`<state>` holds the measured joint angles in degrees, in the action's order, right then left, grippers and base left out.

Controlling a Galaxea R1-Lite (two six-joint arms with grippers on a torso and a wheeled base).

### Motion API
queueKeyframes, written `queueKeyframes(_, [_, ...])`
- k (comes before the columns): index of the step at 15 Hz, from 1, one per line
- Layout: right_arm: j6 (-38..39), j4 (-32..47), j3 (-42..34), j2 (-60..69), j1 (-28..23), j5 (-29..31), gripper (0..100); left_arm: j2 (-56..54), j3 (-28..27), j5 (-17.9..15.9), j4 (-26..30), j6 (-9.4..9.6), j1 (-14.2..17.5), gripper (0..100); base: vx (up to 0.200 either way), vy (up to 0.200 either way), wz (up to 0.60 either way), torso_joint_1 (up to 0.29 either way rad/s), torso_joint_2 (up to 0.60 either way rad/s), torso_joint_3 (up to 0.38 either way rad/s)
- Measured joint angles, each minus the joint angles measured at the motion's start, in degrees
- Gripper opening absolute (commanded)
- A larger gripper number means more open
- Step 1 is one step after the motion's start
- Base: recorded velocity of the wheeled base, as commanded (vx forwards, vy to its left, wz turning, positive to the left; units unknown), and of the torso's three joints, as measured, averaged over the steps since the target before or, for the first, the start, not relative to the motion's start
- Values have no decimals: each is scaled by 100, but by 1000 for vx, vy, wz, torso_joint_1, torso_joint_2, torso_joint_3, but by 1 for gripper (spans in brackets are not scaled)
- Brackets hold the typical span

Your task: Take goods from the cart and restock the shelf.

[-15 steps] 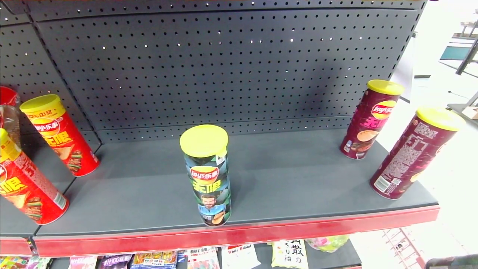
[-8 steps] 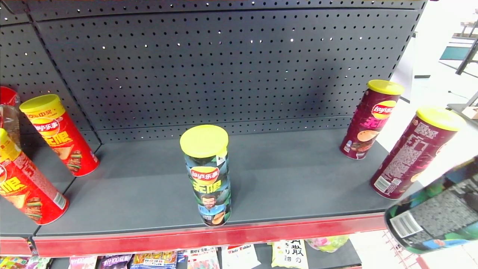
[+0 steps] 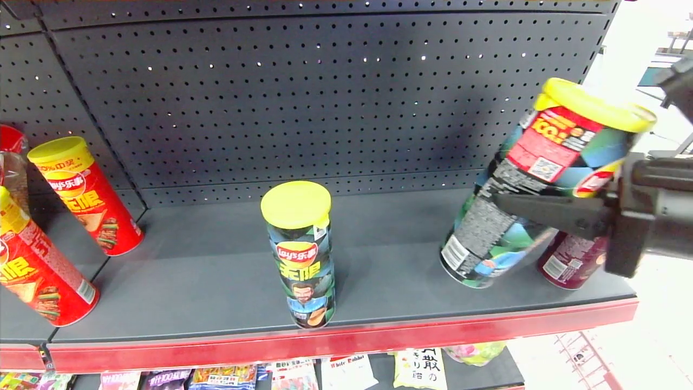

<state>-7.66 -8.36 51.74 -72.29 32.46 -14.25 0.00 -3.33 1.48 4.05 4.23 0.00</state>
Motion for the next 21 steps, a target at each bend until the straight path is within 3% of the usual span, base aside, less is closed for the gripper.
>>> queueKeyframes(8, [-327, -1248, 920, -2239, 232, -17, 0, 0, 0, 7, -2, 1, 0, 100, 0, 0, 0, 0, 0, 0])
queueKeyframes(14, [-373, -1246, 1624, -3121, 334, 20, 0, 0, 0, 2, 0, 23, -2, 100, 0, 0, 0, 0, 0, 0])
queueKeyframes(21, [-622, -1109, 1830, -3501, 455, 77, 0, 0, 0, 0, -2, 105, 0, 100, 0, 0, 0, 0, 0, 0])
